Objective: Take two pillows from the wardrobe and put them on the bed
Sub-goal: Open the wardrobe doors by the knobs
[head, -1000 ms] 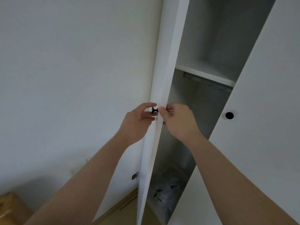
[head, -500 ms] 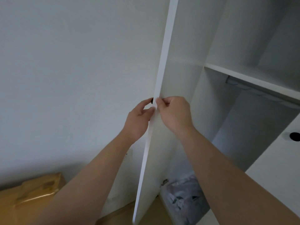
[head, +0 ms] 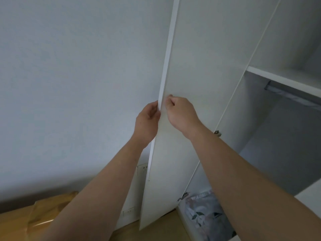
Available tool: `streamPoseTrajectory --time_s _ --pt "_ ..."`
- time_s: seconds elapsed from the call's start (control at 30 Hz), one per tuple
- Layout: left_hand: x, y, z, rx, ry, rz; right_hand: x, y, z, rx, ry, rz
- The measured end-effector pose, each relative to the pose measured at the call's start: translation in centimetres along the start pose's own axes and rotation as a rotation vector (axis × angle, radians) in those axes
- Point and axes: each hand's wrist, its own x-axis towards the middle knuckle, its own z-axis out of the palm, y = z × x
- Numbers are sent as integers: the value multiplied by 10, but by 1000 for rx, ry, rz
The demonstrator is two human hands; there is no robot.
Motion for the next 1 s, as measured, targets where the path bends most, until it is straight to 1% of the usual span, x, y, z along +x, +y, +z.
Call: streamPoseTrajectory --time_s 0.07,0.13,0.17,0.23,0.33,0.4,0.47,0.5,0.53,0.63,0.73,0.83,0.9,1.0 --pt "4 -5 -5 -5 -46 -15 3 -1 3 20 -22 5" --pt "2 -7 -6 8 -58 -45 5 -2 4 66 -64 7" --pt "-1 -7 -4 25 -31 -48 4 -3 2 87 -91 28" --pt "-15 -5 6 48 87 -17 0 1 -2 127 -116 39" --pt "-40 -4 33 98 219 132 -13 21 -15 107 -54 20" --pt "-53 -1 54 154 273 259 -25 38 -30 48 22 33" --pt "-61 7 81 140 286 345 -40 58 -51 0 109 50" --pt "-63 11 89 118 262 358 -44 67 -58 9 163 69" --pt "-67 17 114 77 190 349 -56 84 -80 13 248 120" --pt "-69 22 154 -34 6 239 -77 114 -115 18 478 224" --pt "-76 33 204 -197 -201 129 -111 147 -162 -105 676 345" --pt "-90 48 256 -300 -422 38 -152 180 -209 -292 827 433" --pt "-96 50 276 -320 -478 30 -169 192 -223 -431 831 487" --pt "-107 56 305 -296 -585 60 -187 205 -240 -485 751 588"
